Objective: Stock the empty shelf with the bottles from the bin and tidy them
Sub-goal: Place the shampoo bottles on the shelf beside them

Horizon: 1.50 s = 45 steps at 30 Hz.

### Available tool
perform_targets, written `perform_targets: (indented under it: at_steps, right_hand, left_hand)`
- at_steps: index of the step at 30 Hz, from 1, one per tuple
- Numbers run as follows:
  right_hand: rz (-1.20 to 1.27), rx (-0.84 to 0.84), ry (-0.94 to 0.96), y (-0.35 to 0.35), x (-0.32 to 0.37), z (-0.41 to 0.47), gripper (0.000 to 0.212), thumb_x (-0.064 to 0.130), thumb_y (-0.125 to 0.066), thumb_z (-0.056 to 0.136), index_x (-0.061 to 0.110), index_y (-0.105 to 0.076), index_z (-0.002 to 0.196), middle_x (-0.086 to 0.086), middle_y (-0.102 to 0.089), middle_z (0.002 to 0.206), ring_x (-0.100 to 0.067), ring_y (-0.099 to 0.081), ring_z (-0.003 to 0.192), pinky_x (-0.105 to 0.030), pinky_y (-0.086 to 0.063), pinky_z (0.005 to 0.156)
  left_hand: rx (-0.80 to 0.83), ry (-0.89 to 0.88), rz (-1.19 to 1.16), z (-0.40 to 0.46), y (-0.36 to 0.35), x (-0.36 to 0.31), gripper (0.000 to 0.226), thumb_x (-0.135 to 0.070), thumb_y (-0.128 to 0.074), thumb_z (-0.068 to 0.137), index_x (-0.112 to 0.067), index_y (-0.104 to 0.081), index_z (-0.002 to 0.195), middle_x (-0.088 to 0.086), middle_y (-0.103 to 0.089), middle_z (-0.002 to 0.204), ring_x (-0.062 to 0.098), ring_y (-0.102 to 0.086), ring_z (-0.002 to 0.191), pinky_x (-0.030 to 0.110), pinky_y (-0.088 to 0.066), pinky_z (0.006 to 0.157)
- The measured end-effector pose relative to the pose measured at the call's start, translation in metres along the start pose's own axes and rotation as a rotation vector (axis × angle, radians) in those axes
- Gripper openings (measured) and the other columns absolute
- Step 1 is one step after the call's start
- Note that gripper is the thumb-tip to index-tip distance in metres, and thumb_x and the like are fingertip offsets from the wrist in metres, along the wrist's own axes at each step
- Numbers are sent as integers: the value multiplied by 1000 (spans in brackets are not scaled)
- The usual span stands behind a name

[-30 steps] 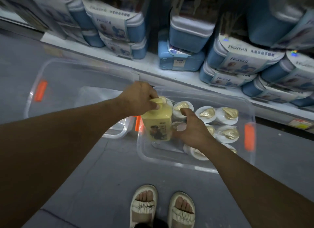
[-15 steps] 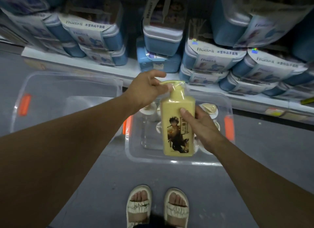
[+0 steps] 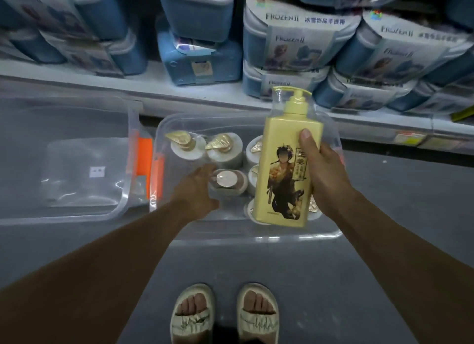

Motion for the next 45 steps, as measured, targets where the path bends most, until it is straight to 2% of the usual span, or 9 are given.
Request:
perform_targets:
  at_steps: [6, 12, 16, 21, 27, 31, 36, 40, 45]
  right_hand:
    - [18, -5, 16, -1, -10, 15, 37, 51, -46, 93, 22, -63, 108, 6, -75, 82, -12, -73, 78, -35, -56, 75]
    - [38, 20, 5, -8, -13, 24, 44, 53, -45, 93, 17, -65, 108, -3, -75, 88, -19, -73, 83, -38, -56, 79]
    - [9, 20, 4, -12, -13, 24, 48, 55, -45, 92, 16, -63, 114, -4, -75, 91, -19, -73, 82, -35, -56, 74]
    - [-40, -3, 0, -13, -4, 14, 49, 56, -46, 91, 16, -60, 117, -4, -74, 94, -19, -72, 83, -37, -56, 75]
    - [-72, -18, -8, -12, 26, -15, 50, 56, -47, 90, 17, -59, 119, -4, -73, 96, -18, -72, 84, -34, -55, 71]
    - [-65, -24, 2, -14, 61, -39, 49, 57, -49, 90, 17, -60, 116, -5, -73, 97, -22, -71, 87, -44, -56, 84]
    - [-53, -28, 42, -20, 123, -76, 46, 56, -53, 88, 18, -62, 113, -5, -72, 99, -23, -70, 89, -46, -54, 89]
    - [-72, 8, 97, -27, 185, -113, 44, 57, -52, 87, 20, -61, 110, -3, -72, 97, -20, -70, 88, -45, -53, 89]
    - [-107, 96, 180, -34, 271, -164, 43, 61, -52, 83, 24, -61, 105, -2, -73, 95, -20, -71, 87, -47, -53, 88]
  left_hand:
    - [-111, -98, -63, 32, -14, 2, 68, -5, -81, 66, -18, -56, 128, -1, -64, 122, 17, -58, 112, 11, -31, 81]
    - [-164, -167, 20, 43, -12, 0, 63, -15, -89, 58, -18, -64, 116, 2, -69, 111, 20, -62, 102, 23, -45, 83]
    - [-138, -131, 27, 39, -1, -2, 49, -25, -89, 53, -20, -69, 98, -3, -69, 87, 18, -64, 82, 34, -54, 75]
    - [-74, -55, -65, 18, 29, 6, 34, -30, -90, 57, -28, -59, 71, -16, -60, 66, -1, -55, 63, 16, -39, 53]
    - [-17, -21, -175, -19, 81, -5, 30, -28, -88, 60, -31, -63, 76, -14, -66, 77, 3, -63, 77, 21, -51, 71]
    - [-49, -4, -208, -52, 123, -23, 26, -29, -87, 63, -28, -66, 78, -18, -63, 72, -1, -60, 72, 13, -44, 59]
    - [-124, -1, -242, -100, 184, -51, 30, -27, -86, 64, -24, -69, 88, -18, -64, 75, -2, -60, 73, 11, -44, 59]
    - [-228, 12, -214, -142, 240, -77, 34, -30, -87, 60, -18, -71, 87, -4, -71, 82, 12, -66, 79, 31, -56, 74]
    - [-372, -14, -149, -197, 315, -118, 47, -39, -86, 58, -21, -70, 99, -3, -72, 90, 15, -66, 84, 38, -57, 79]
Point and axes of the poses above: each hand's wrist, its own z-axis towards the middle knuckle, its own y-axis out of the back of the hand, x = y × z, the point moved 8 cm from there along z, towards the middle knuckle
